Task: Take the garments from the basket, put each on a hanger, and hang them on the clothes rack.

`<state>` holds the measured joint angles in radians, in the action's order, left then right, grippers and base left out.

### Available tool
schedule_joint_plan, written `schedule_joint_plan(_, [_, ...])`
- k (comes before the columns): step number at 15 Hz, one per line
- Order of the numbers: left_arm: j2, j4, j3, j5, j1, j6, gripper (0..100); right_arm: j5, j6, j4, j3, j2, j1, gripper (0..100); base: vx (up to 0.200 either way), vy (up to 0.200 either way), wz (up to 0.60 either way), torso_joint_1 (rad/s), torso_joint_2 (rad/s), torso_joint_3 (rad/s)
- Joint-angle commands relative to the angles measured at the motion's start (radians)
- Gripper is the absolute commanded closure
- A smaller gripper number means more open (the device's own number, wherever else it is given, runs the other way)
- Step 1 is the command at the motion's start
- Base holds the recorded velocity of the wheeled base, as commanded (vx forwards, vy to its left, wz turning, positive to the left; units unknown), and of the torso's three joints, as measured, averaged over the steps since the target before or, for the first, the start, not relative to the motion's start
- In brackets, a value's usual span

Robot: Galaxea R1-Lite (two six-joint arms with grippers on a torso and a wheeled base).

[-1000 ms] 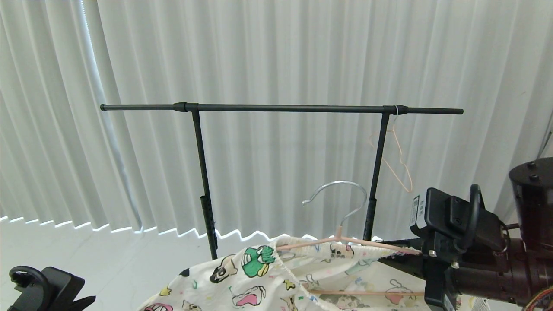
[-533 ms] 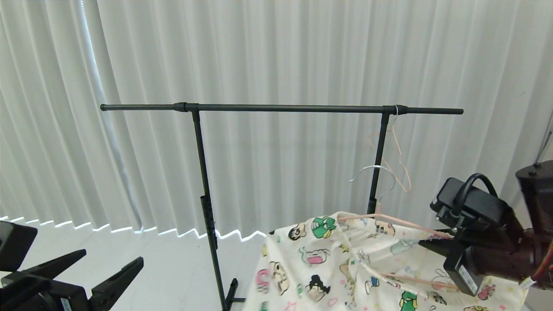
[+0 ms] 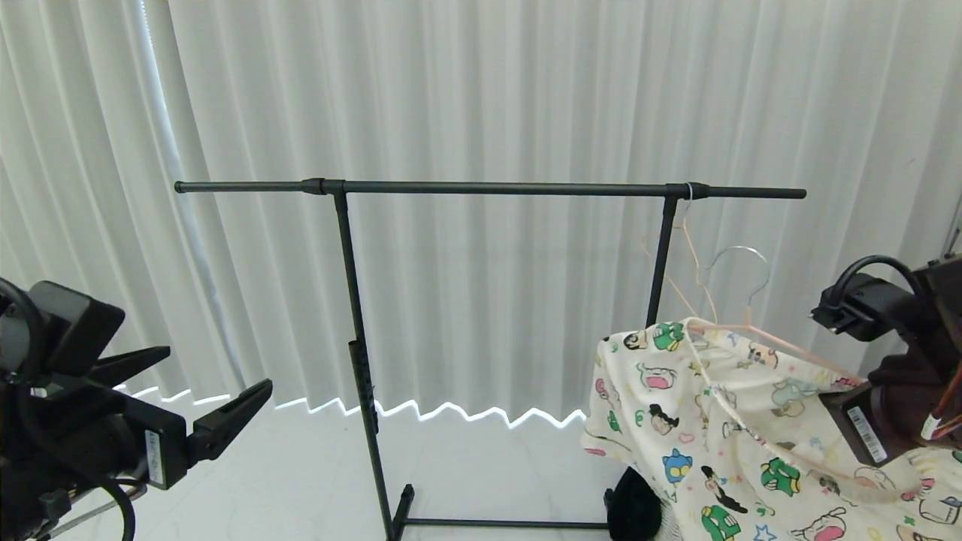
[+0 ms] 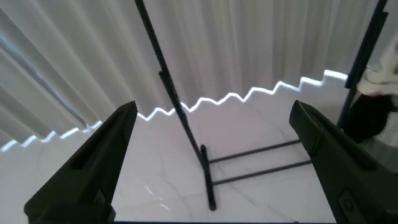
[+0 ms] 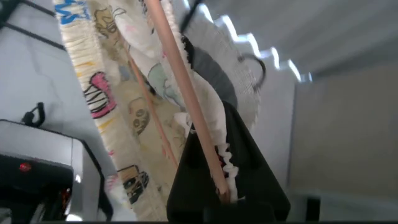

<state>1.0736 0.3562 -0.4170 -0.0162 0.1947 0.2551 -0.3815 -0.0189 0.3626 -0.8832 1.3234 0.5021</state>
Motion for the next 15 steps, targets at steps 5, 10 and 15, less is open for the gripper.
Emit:
schedule_joint_plan(5, [0.048, 0.000, -0.034, -0.004, 0.049, 0.059, 0, -0.086, 0.278, 0.022, -0.117, 0.134, 0.006, 100, 0.000, 0.000, 0.00, 0.000, 0.00, 0.000])
schedule_joint_plan(10, [0.062, 0.000, -0.034, -0.004, 0.055, 0.056, 0, -0.106, 0.272, -0.059, -0.128, 0.163, 0.027, 100, 0.080, 0.000, 0.00, 0.000, 0.00, 0.001])
schedule_joint_plan(15, [0.060, 0.000, -0.032, -0.004, 0.055, 0.056, 0, -0.108, 0.272, -0.060, -0.129, 0.163, 0.055, 100, 0.200, 0.000, 0.00, -0.001, 0.00, 0.001])
